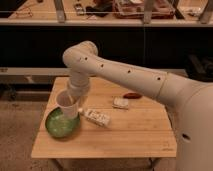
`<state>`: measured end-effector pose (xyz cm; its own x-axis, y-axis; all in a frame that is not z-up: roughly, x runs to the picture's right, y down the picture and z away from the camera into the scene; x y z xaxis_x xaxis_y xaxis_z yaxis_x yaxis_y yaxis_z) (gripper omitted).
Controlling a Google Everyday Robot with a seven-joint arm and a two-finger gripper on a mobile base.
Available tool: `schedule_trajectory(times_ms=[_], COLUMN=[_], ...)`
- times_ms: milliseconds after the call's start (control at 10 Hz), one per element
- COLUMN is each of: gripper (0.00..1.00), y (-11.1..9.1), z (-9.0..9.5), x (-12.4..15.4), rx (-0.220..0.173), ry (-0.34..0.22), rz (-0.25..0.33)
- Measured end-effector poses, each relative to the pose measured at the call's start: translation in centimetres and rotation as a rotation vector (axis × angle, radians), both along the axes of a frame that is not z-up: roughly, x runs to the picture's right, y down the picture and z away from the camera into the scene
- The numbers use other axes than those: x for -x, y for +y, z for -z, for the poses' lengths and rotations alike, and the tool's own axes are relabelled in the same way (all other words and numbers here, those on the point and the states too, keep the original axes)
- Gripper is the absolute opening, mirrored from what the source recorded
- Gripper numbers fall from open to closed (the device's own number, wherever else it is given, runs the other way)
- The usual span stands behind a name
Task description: Place the ceramic cup in the ceramic bowl
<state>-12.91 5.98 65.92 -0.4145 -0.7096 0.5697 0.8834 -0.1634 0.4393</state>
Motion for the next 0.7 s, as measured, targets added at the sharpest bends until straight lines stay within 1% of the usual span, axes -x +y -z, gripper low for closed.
schedule_trajectory(times_ms=[100, 200, 300, 500, 700], gripper=[0.00, 0.00, 0.00, 0.00, 0.00], y=[0.0, 0.0, 0.1, 0.8, 1.5], z=[-0.1, -0.3, -0.9, -3.5, -5.9], x=[-0.1, 0.3, 1.3, 4.4, 5.5], rx=[-0.001, -0.003, -0.007, -0.015, -0.016], ry=[0.001, -0.013, -0.044, -0.148, -0.206], rz=[-0.003, -0.007, -0.015, -0.044, -0.062])
